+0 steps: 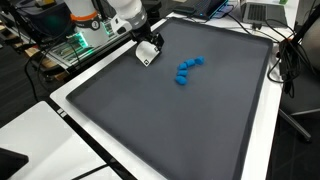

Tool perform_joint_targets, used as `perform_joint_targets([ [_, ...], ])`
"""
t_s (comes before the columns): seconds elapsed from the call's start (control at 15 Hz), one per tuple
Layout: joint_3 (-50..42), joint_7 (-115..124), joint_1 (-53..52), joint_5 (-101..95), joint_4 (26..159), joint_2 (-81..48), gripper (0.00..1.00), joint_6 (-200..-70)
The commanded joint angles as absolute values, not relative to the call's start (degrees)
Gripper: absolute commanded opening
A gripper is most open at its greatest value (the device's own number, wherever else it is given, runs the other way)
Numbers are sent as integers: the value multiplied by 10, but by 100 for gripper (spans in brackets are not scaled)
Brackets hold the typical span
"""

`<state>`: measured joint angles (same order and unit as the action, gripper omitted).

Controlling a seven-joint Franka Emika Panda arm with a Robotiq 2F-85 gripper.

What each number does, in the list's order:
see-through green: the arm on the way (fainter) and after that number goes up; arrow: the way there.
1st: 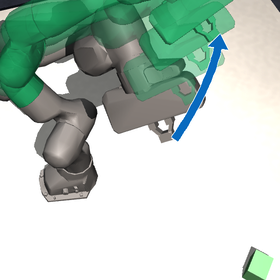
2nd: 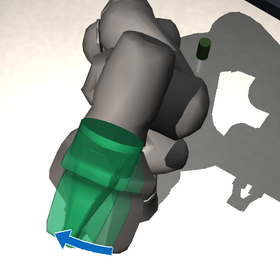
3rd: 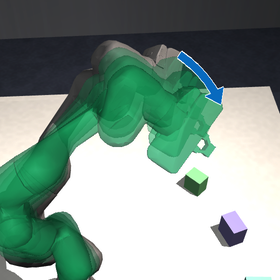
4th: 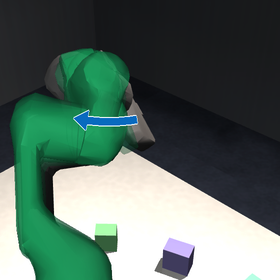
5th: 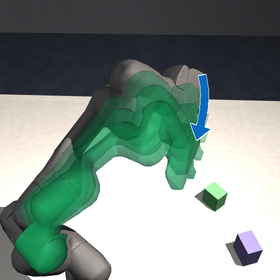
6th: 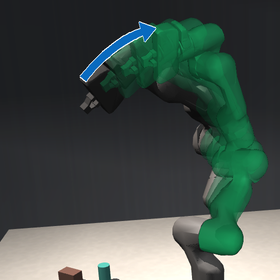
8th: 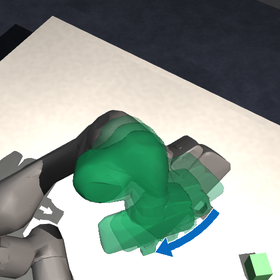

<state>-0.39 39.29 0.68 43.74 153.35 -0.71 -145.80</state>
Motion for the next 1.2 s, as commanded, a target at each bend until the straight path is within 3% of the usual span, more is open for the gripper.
perform_joint_targets([
  [0.0, -7, 437, 8, 396, 1545, 19, 100, -1428],
  [0.47, -4, 514, 11, 333, 1540, 61, 100, -1343],
  [1.13, 34, 594, 8, 92, 1474, 165, 100, -1231],
])
